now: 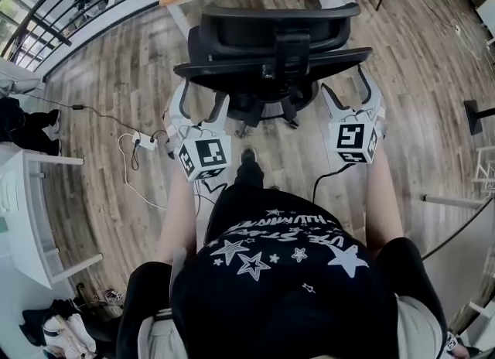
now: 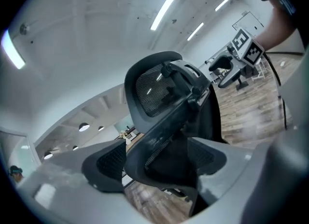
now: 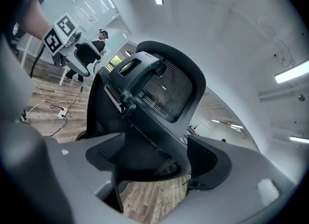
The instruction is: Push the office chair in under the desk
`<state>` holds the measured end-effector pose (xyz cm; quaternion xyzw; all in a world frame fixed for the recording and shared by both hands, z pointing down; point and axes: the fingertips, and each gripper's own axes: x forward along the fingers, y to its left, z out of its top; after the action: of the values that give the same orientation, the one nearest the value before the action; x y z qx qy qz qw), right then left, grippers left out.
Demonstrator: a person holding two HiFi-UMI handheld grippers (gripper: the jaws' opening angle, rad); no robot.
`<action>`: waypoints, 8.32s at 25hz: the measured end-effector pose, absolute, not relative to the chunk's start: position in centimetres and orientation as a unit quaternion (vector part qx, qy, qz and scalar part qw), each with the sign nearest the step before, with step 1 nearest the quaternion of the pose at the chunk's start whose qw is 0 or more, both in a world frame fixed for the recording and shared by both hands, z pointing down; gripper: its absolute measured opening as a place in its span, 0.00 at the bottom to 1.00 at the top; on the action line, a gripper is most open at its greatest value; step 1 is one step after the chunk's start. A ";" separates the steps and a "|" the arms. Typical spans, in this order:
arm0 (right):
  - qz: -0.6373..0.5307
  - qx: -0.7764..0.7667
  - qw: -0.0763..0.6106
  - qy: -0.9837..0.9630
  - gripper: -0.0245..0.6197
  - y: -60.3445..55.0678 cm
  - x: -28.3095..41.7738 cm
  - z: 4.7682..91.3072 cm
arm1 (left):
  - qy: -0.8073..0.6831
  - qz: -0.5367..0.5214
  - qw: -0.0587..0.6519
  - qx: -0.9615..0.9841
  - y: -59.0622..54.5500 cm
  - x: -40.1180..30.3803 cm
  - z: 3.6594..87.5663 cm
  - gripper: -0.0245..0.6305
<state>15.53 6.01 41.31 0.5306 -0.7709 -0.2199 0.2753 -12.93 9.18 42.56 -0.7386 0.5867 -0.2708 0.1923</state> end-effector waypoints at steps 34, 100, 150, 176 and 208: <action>-0.262 0.572 0.401 -0.666 0.57 -6.3 18.5 43.2 | 0.528 -0.391 0.285 -0.698 -2.2 -13.8 44.2 0.65; -0.302 0.523 0.468 -0.645 0.54 -51.9 17.2 43.7 | 0.509 -0.484 0.325 -0.633 -46.7 -16.2 45.3 0.65; -0.290 0.528 0.414 -0.682 0.52 -58.8 16.3 43.7 | 0.507 -0.501 0.285 -0.641 -53.5 -17.0 47.0 0.67; -0.235 0.563 0.232 -0.758 0.16 -44.0 9.0 36.7 | 0.584 -0.222 0.189 -0.758 -37.6 -16.2 38.9 0.44; -0.181 0.591 0.180 -0.765 0.04 -26.9 9.9 36.7 | 0.602 -0.162 0.125 -0.772 -22.8 -16.2 39.8 0.05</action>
<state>9.88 -26.88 36.67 0.5910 -0.7651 -0.1808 0.1805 -16.24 -22.81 39.83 -0.7719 0.6019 -0.1618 0.1253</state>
